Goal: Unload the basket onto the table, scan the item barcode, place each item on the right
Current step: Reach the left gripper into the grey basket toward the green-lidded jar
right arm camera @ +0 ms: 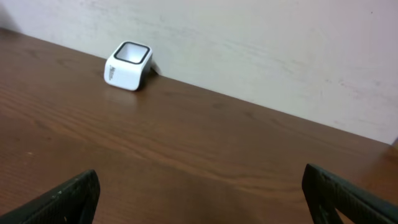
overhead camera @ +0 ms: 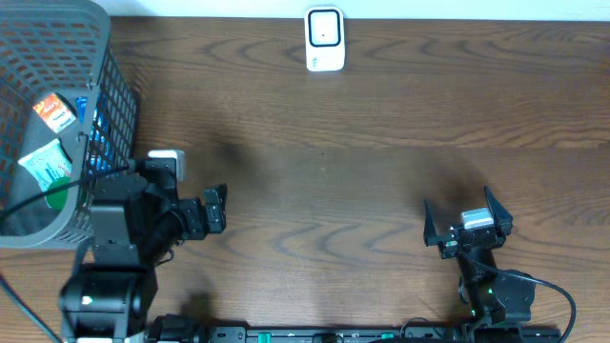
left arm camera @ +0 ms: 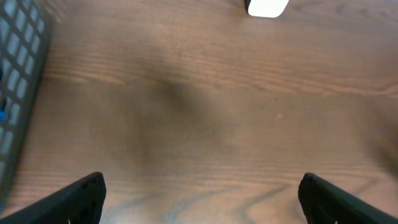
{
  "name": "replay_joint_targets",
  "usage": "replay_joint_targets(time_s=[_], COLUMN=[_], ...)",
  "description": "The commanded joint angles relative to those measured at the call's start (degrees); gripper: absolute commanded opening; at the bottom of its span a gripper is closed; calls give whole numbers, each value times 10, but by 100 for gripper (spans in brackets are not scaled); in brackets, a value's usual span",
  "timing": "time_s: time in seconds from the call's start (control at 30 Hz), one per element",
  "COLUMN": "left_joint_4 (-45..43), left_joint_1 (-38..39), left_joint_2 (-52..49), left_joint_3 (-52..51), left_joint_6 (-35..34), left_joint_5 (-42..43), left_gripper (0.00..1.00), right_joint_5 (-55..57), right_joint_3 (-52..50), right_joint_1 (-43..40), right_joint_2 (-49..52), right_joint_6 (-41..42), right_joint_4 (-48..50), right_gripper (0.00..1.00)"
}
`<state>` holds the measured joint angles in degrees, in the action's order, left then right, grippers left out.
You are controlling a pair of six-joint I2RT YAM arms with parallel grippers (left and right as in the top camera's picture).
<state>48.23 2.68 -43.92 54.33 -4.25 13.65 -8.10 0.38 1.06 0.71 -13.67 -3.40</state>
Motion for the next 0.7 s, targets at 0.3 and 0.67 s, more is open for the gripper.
replay_joint_targets(time_s=[0.3, 0.67], left_joint_4=[197, 275], left_joint_1=[-30, -266], left_joint_2=[-199, -325], left_joint_3=[400, 501], left_joint_6=[-28, -151], left_joint_5=[-138, -137], left_gripper=[97, 98], right_joint_5=[1, 1], right_joint_3=[-1, -1], right_joint_1=[-2, -2], right_joint_2=[-3, -3], right_joint_6=[-1, -1], right_joint_4=[-2, -2], right_gripper=[99, 99])
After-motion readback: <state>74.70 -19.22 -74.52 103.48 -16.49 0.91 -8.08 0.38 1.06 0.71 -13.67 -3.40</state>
